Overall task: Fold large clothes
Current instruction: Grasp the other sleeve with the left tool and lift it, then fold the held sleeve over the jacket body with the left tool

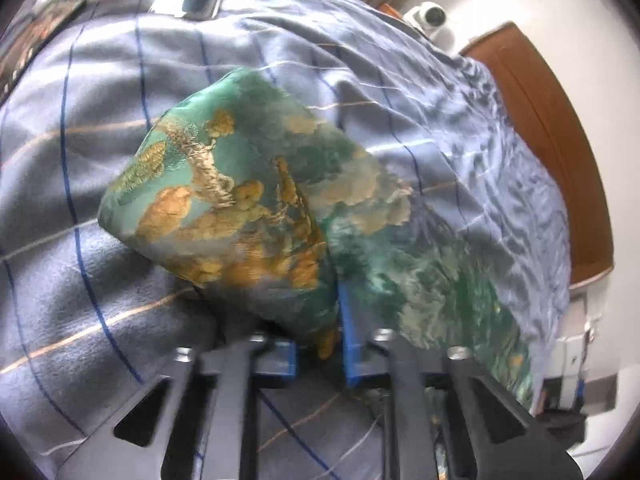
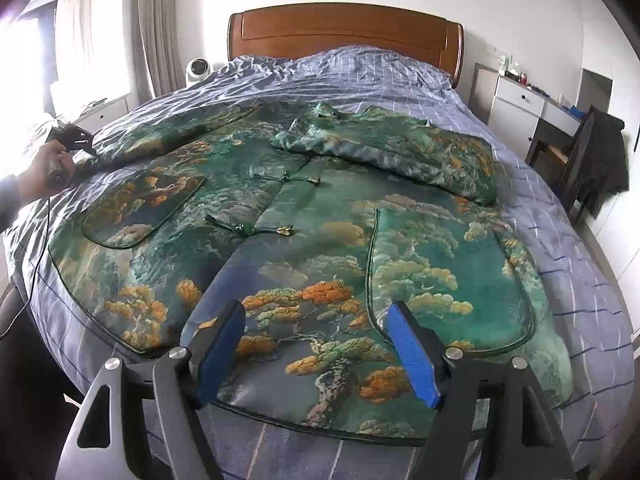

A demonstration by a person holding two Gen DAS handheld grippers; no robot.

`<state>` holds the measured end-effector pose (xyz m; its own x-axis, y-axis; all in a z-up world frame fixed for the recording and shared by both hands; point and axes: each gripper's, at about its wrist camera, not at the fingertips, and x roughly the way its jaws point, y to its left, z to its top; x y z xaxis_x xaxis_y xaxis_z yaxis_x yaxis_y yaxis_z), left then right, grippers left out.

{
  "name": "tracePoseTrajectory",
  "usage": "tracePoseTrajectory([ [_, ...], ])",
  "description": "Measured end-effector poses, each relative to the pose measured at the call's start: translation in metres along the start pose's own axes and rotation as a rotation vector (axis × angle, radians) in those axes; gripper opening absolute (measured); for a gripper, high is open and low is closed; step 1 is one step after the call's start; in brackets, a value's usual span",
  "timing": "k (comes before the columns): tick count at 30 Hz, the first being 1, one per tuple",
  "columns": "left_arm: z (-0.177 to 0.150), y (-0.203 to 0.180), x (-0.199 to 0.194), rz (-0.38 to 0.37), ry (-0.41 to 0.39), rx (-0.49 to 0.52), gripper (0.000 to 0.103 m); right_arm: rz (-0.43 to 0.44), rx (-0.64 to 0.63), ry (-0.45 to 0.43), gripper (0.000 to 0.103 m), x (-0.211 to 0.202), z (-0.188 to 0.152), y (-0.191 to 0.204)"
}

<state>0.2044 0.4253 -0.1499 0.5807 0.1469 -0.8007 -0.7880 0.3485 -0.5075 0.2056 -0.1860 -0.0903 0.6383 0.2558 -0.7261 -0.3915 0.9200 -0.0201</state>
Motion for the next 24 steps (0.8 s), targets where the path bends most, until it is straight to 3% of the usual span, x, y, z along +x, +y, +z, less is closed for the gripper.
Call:
tracePoseTrajectory([
  [3,0.001,-0.022,-0.023,0.041,-0.07,0.086,0.01,0.009,0.029,0.01,0.075,0.003,-0.001,-0.004],
  [5,-0.01,-0.053,-0.047,0.08,-0.162,0.225,0.009,0.004,0.035,-0.004,0.075,0.0,0.0,-0.006],
  [9,-0.067,-0.136,-0.1,0.121,-0.406,0.643,0.009,-0.007,0.039,-0.038,0.075,-0.006,0.001,-0.008],
  [12,-0.12,-0.179,-0.123,0.08,-0.494,0.877,0.009,-0.008,0.052,-0.06,0.075,-0.011,0.001,-0.01],
  [18,-0.214,-0.228,-0.124,0.009,-0.524,1.173,0.01,-0.009,0.067,-0.083,0.075,-0.021,-0.003,-0.015],
  [24,-0.29,-0.242,-0.087,-0.017,-0.423,1.364,0.009,-0.035,0.103,-0.094,0.075,-0.03,-0.011,-0.029],
])
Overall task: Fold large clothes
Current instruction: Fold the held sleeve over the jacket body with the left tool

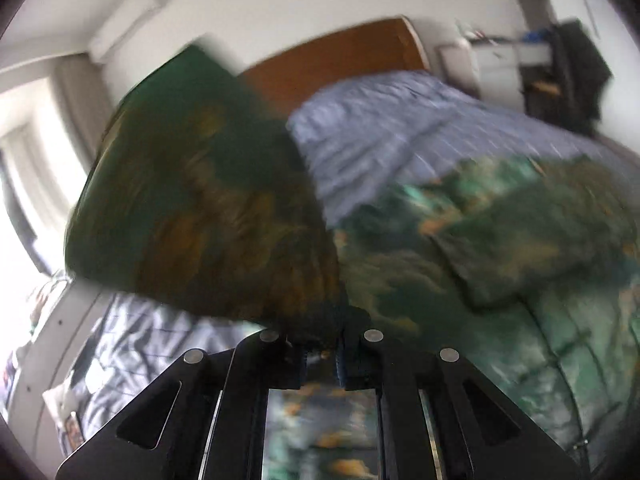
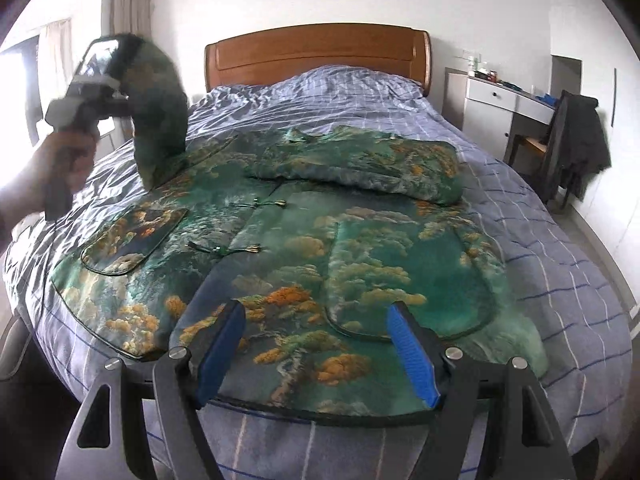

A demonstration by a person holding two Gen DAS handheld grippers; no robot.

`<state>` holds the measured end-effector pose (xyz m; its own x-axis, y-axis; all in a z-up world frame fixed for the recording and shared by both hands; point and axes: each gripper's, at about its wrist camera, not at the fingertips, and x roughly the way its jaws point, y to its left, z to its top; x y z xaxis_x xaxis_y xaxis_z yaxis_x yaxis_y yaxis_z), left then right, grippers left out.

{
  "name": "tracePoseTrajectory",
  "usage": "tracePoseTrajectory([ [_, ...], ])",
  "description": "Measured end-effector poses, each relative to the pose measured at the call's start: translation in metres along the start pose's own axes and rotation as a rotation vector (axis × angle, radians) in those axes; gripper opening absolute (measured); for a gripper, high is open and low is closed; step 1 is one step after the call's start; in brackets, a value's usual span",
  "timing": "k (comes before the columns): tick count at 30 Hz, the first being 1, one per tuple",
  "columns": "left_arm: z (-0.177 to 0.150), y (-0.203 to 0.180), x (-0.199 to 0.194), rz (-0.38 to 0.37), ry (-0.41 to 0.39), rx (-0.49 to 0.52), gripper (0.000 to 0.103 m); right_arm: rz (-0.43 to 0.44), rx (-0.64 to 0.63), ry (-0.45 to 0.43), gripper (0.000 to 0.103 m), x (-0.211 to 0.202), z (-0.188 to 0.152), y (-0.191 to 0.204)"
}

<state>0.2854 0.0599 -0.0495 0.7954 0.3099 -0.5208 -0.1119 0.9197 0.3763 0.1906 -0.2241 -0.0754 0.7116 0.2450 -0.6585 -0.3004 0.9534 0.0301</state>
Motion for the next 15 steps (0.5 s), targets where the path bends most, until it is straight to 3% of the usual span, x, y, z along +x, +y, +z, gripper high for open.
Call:
tracePoseTrajectory([
  [4,-0.018,-0.039,0.007,-0.094,0.071,0.061,0.013,-0.014,0.024,0.013,0.075,0.0,-0.006,-0.009],
  [6,-0.028,-0.05,0.012,-0.15,0.109,0.086,0.023,-0.016,0.028,0.022,0.075,0.001,-0.008,-0.011],
  [8,-0.043,-0.06,0.013,-0.217,0.163,0.106,0.043,-0.014,0.03,0.029,0.075,0.003,-0.007,-0.011],
  [9,-0.05,-0.064,0.014,-0.233,0.184,0.114,0.047,-0.011,0.03,0.033,0.075,0.004,-0.006,-0.011],
  [11,-0.065,-0.065,0.008,-0.233,0.198,0.124,0.059,0.001,0.021,0.036,0.075,0.007,0.0,-0.009],
  [15,-0.08,-0.04,-0.01,-0.233,0.22,0.042,0.068,0.083,0.029,0.039,0.075,0.022,0.031,-0.008],
])
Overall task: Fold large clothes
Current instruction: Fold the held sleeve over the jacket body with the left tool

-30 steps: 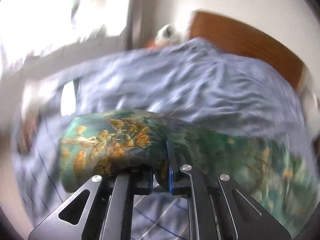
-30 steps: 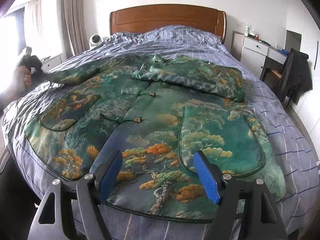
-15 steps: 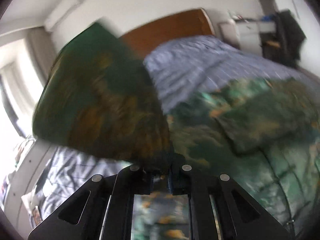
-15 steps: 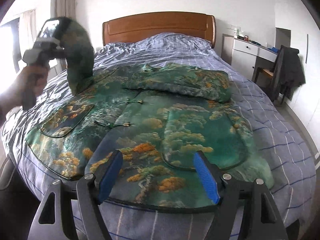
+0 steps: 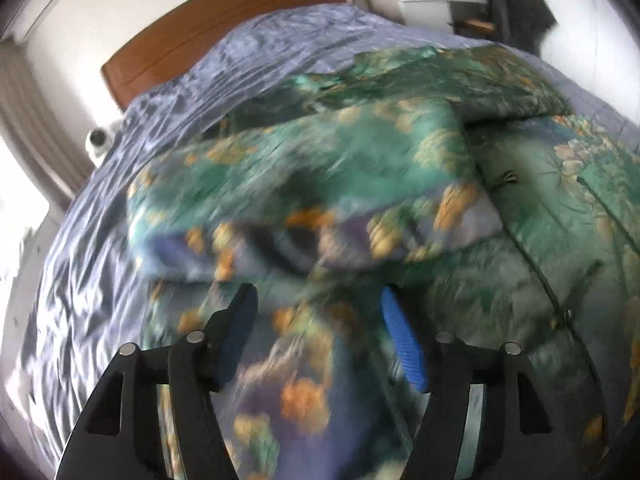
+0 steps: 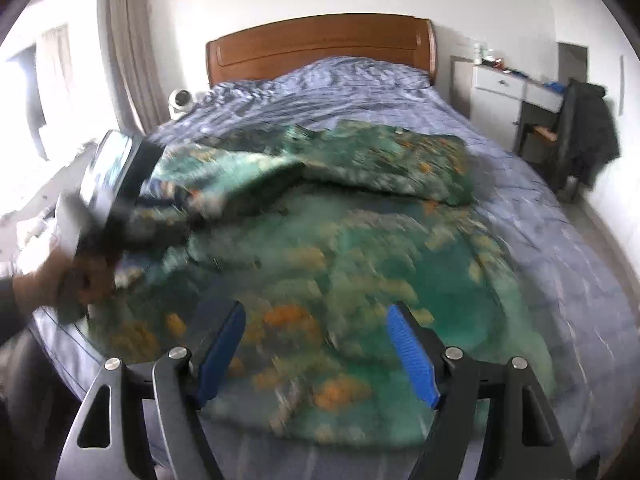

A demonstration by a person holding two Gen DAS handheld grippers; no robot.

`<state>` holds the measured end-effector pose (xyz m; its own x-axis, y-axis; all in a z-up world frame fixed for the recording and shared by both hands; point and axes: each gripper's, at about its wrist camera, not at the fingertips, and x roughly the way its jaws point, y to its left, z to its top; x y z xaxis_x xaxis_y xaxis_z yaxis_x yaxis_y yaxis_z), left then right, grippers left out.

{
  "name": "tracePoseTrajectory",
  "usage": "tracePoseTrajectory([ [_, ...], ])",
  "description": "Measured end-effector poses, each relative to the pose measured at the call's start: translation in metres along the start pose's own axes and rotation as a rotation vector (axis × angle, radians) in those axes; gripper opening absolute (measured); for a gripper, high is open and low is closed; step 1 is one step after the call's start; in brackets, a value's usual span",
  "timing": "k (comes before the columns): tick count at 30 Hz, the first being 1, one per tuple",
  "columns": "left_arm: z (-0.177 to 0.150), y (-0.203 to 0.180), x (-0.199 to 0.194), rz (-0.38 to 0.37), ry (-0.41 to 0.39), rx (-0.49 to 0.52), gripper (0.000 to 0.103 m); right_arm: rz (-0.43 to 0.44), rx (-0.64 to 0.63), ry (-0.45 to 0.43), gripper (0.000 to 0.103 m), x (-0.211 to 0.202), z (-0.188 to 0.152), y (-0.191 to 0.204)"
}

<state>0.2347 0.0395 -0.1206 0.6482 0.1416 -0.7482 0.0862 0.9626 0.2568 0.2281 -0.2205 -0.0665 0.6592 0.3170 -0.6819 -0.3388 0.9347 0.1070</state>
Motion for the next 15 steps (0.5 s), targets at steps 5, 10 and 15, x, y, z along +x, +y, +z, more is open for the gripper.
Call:
tracePoseTrajectory([
  [5,-0.022,0.038,-0.013,0.014,0.008,-0.207,0.077,0.22,0.177,0.083,0.075,0.068,0.071,-0.014],
  [10,-0.045,0.054,-0.007,0.034,0.029,-0.29,0.077,0.327,0.332,0.212,0.075,0.164,0.109,-0.013],
  [15,-0.053,0.059,0.004,0.02,0.037,-0.324,0.078,0.343,0.366,0.239,0.067,0.215,0.124,0.006],
])
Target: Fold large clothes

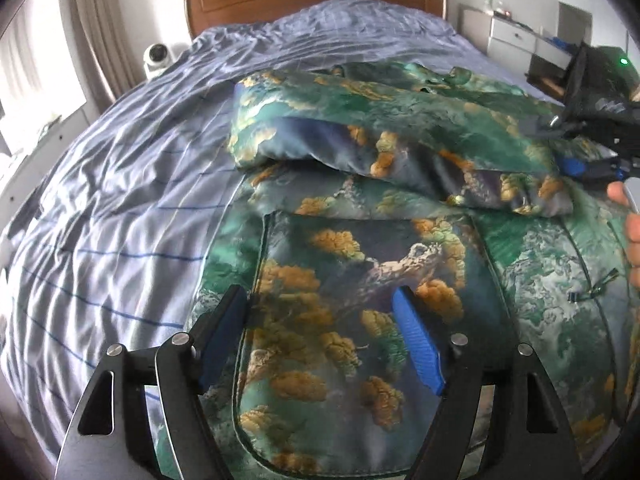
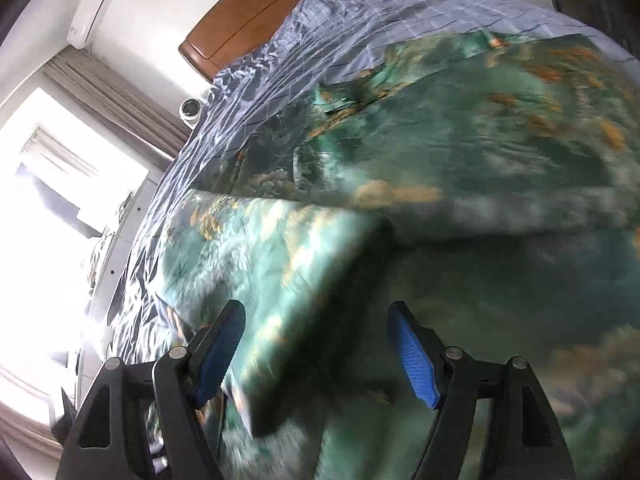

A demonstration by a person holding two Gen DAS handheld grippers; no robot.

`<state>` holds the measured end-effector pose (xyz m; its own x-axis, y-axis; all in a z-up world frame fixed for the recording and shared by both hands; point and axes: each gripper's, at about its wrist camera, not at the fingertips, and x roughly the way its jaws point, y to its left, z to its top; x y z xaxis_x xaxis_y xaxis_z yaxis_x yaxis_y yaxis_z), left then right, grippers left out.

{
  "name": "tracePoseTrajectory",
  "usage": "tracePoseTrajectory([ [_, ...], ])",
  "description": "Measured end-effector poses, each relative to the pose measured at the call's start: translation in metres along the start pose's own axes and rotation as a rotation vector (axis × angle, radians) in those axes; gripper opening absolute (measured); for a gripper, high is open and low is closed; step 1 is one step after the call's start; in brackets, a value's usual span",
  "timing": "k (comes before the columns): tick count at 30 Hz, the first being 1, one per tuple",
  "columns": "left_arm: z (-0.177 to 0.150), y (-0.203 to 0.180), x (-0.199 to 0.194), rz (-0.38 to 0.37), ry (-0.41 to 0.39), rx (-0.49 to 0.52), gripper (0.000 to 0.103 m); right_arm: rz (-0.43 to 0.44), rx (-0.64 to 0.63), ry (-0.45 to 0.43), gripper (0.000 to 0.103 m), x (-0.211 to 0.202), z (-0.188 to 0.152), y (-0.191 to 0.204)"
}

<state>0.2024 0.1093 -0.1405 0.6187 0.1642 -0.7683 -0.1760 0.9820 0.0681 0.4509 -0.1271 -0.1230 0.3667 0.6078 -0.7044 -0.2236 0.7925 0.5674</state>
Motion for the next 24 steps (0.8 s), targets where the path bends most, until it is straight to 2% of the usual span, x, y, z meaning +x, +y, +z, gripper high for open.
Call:
tracePoseTrajectory([
  [1,0.001,0.004,0.002,-0.002,-0.001,-0.005,0.078,-0.003,-0.037,0.017,0.031,0.009,0.001,0.009],
  [2,0.002,0.005,0.004,-0.005,-0.002,-0.01,0.078,-0.032,-0.072,0.033,0.013,0.014,0.001,0.017],
  [3,0.002,0.005,0.004,-0.009,-0.004,-0.017,0.078,-0.058,-0.118,0.04,0.011,0.014,0.003,0.028],
  [6,0.0,0.01,0.004,-0.015,-0.009,-0.029,0.078,-0.08,-0.216,-0.047,0.01,-0.008,0.024,0.048],
  [8,-0.004,0.012,-0.001,-0.015,-0.01,-0.034,0.078,-0.128,-0.28,-0.122,0.01,-0.024,0.052,0.059],
  [10,-0.004,0.012,-0.001,-0.018,-0.008,-0.042,0.078,-0.163,-0.291,-0.147,0.01,-0.025,0.083,0.059],
  [14,-0.004,0.014,0.0,-0.029,0.004,-0.056,0.078,-0.258,-0.327,-0.115,0.01,0.006,0.113,0.052],
  [18,-0.003,0.015,0.001,-0.03,0.023,-0.055,0.078,-0.337,-0.348,-0.078,0.011,0.048,0.114,0.035],
  [20,-0.002,0.013,-0.001,-0.026,0.042,-0.036,0.078,-0.364,-0.361,-0.065,0.018,0.061,0.109,0.028],
  [21,0.0,0.012,-0.003,-0.028,0.057,-0.03,0.078,-0.386,-0.359,-0.055,0.028,0.065,0.106,0.024],
  [22,0.002,0.014,-0.004,-0.035,0.07,-0.026,0.078,-0.409,-0.356,-0.05,0.045,0.067,0.104,0.022],
  [24,0.015,0.017,-0.01,-0.06,0.089,-0.027,0.078,-0.421,-0.368,-0.073,0.054,0.057,0.098,0.019],
])
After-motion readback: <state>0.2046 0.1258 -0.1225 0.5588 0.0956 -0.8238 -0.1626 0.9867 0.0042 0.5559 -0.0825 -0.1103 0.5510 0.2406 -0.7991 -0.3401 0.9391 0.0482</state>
